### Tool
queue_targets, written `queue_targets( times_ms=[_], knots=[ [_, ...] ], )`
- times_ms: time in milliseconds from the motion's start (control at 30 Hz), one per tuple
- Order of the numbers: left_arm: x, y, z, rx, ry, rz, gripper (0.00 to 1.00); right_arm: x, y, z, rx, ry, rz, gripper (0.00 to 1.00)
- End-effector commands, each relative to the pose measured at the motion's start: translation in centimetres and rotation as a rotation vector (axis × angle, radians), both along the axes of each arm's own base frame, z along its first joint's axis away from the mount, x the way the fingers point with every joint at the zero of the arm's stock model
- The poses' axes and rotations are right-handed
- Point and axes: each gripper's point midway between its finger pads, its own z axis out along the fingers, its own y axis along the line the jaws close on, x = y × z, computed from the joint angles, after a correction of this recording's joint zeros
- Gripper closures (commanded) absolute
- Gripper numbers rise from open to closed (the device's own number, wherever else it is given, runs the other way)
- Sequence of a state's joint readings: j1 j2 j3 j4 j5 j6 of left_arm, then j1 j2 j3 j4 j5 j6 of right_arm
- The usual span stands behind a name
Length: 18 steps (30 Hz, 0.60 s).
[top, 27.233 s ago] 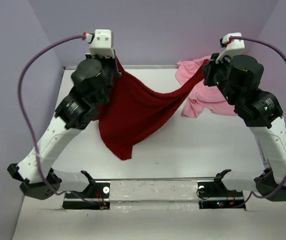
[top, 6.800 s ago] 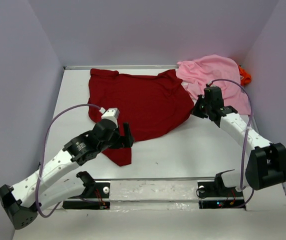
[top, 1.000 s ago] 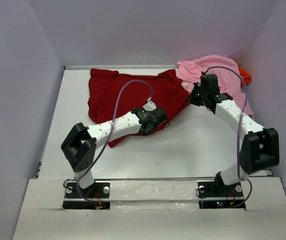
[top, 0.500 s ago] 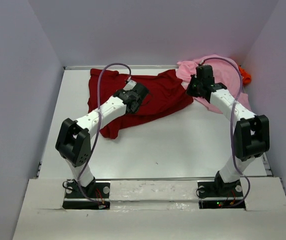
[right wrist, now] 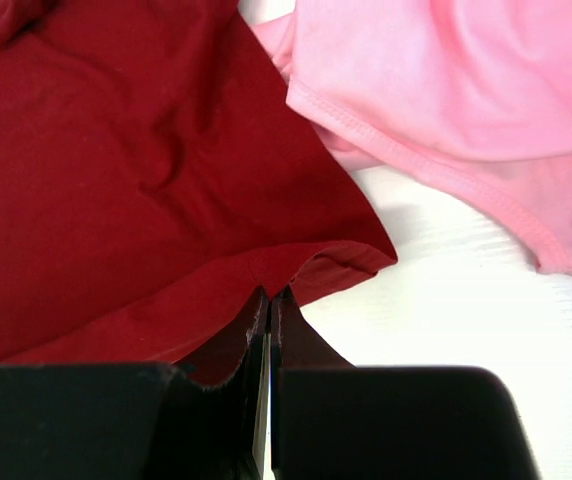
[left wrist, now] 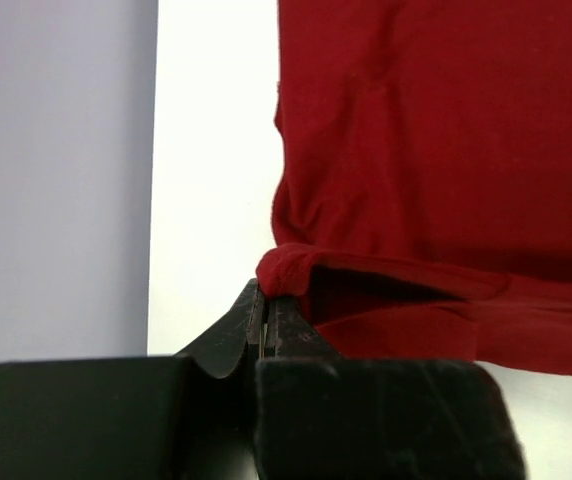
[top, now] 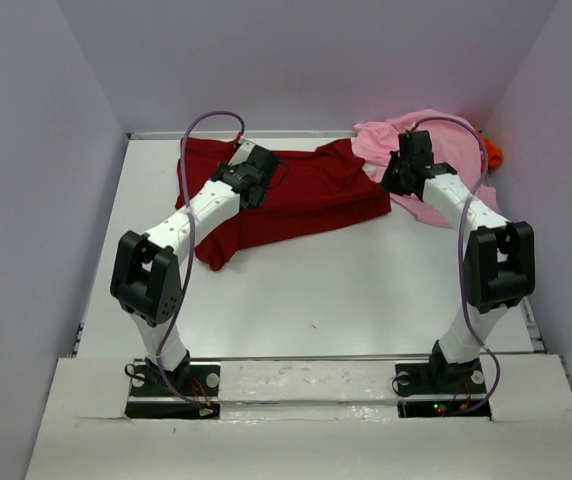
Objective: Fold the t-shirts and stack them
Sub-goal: Fold the tshirt
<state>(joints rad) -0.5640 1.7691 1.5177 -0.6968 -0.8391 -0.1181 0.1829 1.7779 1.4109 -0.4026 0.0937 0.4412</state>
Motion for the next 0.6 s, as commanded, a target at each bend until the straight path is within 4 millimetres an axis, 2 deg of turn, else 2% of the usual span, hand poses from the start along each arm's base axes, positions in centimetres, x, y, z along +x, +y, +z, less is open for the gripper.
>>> queue_targets(
  times_ms=[0, 200, 533, 567],
  knots=[
    [0.1, 2.2, 3.2, -0.015, -0.093, 0.033, 1.0, 1.7, -1.5, 2.8, -0.007, -0.074, -0.036, 1.0],
    [0.2, 3.4, 3.0, -0.026, -0.093, 0.069, 1.0, 2.2, -1.3, 2.2, -0.011, -0.059, -0.025, 1.0],
    [2.7, 3.6, 0.6, -0.058, -0.106, 0.093, 1.0, 3.6, -1.2, 1.8, -0.015, -0.052, -0.029, 1.0],
    [3.1, 3.5, 0.4, -0.053, -0.1, 0.092, 1.0, 3.8, -1.2, 1.4, -0.017, -0.043, -0.03, 1.0]
  ],
)
